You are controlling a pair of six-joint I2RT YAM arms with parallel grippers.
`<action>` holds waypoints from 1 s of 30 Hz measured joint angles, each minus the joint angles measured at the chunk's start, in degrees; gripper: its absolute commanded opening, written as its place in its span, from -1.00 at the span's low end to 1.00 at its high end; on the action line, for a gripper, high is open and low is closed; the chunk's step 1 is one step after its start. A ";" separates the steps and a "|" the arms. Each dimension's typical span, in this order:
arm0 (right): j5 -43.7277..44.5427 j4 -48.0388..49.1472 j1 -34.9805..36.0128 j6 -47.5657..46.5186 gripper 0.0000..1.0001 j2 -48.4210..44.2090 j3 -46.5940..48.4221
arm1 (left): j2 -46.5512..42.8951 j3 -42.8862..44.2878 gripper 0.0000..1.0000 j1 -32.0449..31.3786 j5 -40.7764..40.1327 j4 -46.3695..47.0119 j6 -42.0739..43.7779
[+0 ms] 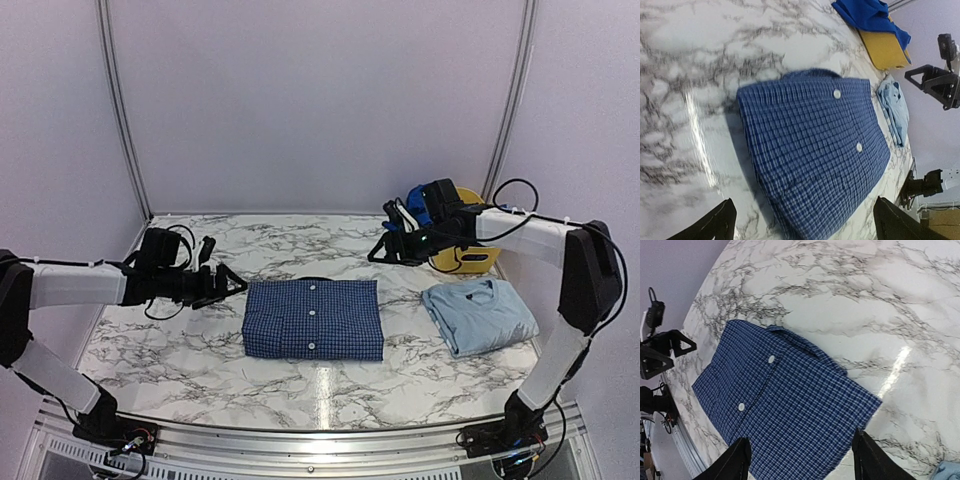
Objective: Fold and stack the mixed laundry pile
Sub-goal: Smooth out the square-folded shirt at the center of the board.
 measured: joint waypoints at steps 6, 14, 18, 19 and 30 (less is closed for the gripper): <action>-5.84 6.34 7.21 4.96 0.25 -0.57 -7.02 | -1.79 -11.78 0.87 -1.95 3.85 4.68 -4.83; -9.97 14.14 12.31 10.82 0.22 7.32 -14.73 | 0.11 -13.57 0.37 -5.66 8.07 15.78 -10.29; -10.40 16.02 12.17 11.26 0.21 8.57 -14.93 | 4.11 -13.18 0.34 -7.61 9.29 19.63 -12.13; -10.49 16.37 12.15 11.28 0.21 8.81 -14.93 | 4.39 -13.16 0.33 -7.96 9.38 19.76 -12.28; -11.08 18.75 12.09 11.93 0.21 10.54 -14.51 | 5.86 -17.64 -1.00 -8.41 10.40 22.73 -14.51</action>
